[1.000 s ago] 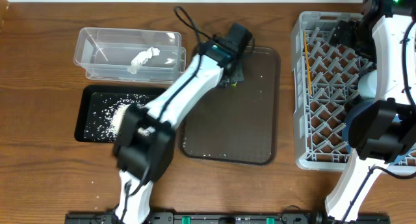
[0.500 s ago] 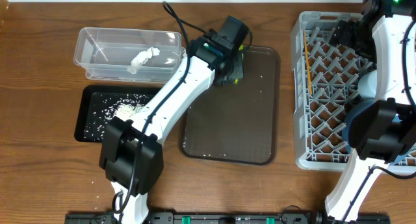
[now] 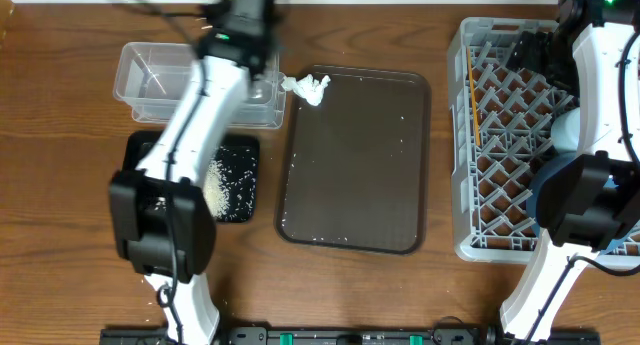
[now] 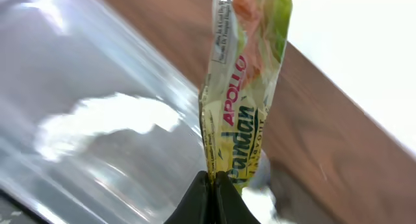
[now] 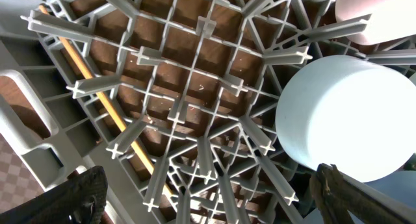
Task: Sort waste into correct bins and load items into the dishwasher rack
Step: 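Carry the yellow packet with the left gripper into the clear bin and release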
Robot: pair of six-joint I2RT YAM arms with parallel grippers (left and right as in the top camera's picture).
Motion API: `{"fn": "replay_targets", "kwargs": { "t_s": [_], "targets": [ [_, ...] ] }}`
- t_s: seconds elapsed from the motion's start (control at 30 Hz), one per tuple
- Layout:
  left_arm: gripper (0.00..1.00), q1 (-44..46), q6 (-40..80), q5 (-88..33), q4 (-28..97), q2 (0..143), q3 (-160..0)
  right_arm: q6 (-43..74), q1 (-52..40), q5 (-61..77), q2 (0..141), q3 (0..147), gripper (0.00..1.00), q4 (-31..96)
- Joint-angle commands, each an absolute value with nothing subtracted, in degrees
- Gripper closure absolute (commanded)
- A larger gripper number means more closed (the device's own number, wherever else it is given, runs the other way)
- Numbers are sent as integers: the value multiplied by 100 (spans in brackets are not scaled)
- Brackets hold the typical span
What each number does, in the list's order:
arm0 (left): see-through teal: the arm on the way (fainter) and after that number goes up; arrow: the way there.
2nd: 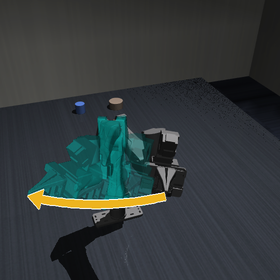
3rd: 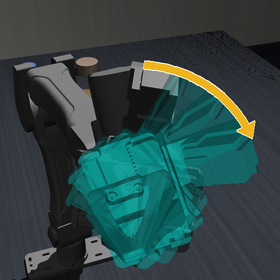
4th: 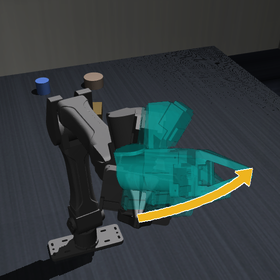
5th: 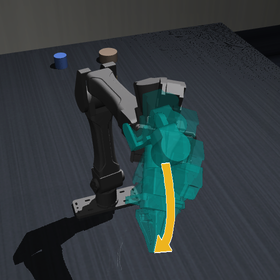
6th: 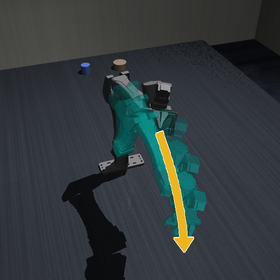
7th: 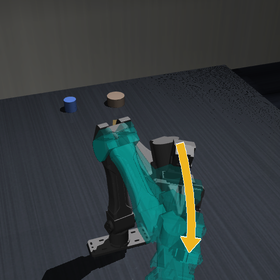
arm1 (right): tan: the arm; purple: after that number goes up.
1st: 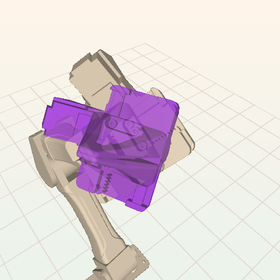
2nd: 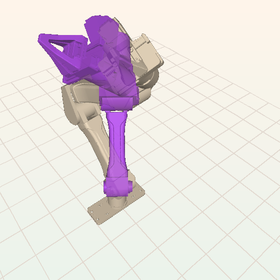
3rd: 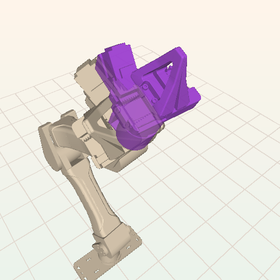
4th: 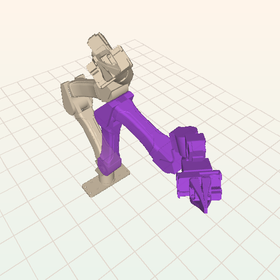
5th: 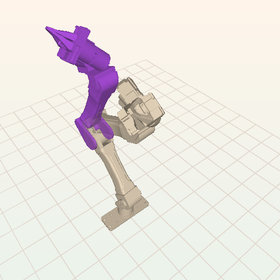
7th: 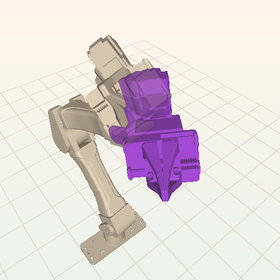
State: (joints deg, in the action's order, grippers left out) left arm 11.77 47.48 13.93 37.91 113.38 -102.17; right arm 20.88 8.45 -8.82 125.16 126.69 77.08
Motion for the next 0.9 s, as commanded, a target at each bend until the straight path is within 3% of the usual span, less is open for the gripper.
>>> {"fn": "replay_targets", "kwargs": {
  "t_s": [0.0,0.43,0.63,0.77,0.87],
  "targets": [
    [94,849,6154,1592,3972,11330,-10232,2182,864,-919,12300,12761,1,7719],
    [90,602,7284,1590,4320,11399,-10232,2185,864,-919,12300,12761,1,7719],
    [55,620,7382,1568,4368,11399,-10232,2185,867,-919,12300,12761,1,7719],
    [49,633,7378,1319,4366,11399,-10232,2182,867,-919,12300,12761,1,7719],
    [51,659,6862,582,4176,11399,-10232,2185,864,-919,12300,12761,1,7719]
  ]
}}
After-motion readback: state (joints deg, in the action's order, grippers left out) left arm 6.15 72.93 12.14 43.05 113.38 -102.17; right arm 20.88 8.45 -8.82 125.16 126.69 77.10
